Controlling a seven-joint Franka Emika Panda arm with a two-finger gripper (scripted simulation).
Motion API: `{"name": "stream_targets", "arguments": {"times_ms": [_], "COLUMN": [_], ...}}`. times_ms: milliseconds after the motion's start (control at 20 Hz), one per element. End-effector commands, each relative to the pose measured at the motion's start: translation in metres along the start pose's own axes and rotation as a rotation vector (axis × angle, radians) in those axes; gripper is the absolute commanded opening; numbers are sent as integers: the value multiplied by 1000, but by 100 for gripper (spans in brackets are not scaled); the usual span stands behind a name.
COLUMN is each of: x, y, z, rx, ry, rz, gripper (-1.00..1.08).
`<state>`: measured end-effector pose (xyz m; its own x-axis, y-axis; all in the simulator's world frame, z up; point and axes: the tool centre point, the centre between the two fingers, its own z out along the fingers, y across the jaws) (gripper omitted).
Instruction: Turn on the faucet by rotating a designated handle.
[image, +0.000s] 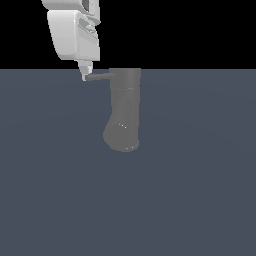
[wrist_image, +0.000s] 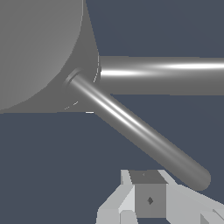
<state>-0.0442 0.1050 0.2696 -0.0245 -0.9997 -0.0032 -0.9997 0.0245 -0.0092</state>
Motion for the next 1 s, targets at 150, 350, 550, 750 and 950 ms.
{"name": "stream_targets", "arguments": {"times_ms": [150,350,550,750,950], "x": [25,36,46,44,70], "y": [15,26,36,36,35], "z": [0,-1,-1,0,0], "rx": [-7,-7,-9,-5,-6], "ry": [3,3,3,4,4], "rz": [19,19,20,4,8], "gripper": [-100,-100,-100,-100,-100]}}
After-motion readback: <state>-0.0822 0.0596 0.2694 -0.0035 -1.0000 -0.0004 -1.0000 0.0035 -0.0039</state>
